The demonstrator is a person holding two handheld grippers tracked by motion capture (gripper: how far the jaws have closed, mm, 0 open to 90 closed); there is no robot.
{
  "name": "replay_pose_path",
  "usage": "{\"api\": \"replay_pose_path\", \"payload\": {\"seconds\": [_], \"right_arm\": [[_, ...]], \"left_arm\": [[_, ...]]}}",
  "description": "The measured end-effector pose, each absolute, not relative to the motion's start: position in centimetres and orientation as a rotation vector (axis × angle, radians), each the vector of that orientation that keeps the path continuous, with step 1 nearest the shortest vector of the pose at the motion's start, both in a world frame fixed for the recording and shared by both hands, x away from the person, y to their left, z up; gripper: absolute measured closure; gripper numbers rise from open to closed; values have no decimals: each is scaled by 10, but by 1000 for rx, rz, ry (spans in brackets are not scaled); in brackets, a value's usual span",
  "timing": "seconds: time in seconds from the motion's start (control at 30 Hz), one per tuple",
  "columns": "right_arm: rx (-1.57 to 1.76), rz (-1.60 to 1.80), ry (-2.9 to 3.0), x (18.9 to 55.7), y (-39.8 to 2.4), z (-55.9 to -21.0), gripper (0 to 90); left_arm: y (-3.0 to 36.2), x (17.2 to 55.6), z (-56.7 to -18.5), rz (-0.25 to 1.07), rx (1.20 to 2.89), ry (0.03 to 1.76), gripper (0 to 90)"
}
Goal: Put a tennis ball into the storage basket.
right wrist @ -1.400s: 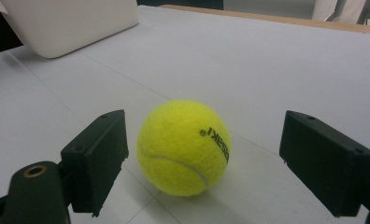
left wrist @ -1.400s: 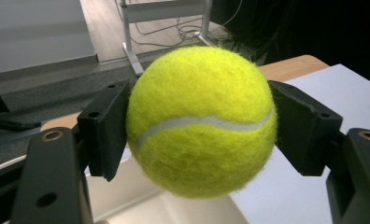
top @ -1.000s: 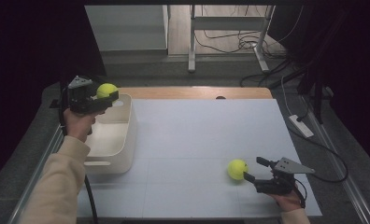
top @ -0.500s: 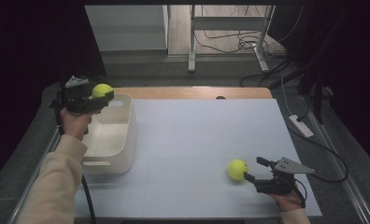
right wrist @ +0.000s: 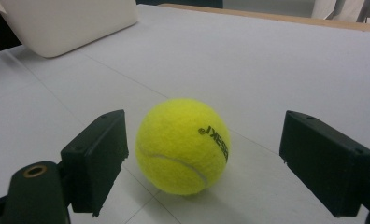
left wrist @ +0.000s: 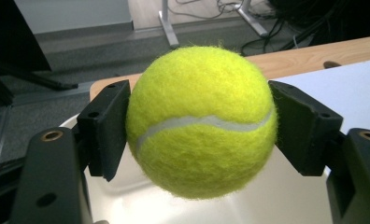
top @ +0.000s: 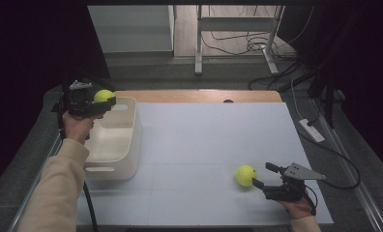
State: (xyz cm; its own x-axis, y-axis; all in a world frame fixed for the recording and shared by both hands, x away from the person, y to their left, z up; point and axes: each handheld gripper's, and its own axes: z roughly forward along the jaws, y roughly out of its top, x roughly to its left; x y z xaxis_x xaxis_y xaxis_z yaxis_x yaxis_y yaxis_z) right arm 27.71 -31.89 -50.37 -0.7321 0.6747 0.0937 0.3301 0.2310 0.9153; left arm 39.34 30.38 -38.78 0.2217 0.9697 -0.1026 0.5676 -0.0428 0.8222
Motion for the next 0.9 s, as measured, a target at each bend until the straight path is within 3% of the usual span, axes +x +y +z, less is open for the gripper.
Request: {"api": "replay_pose_path", "payload": {"seconds": [0.9], "right_arm": [[932, 1500, 2190, 277, -319, -504, 155]], "left_arm": [[311, 407, -409, 588, 1824, 1580, 269]]}}
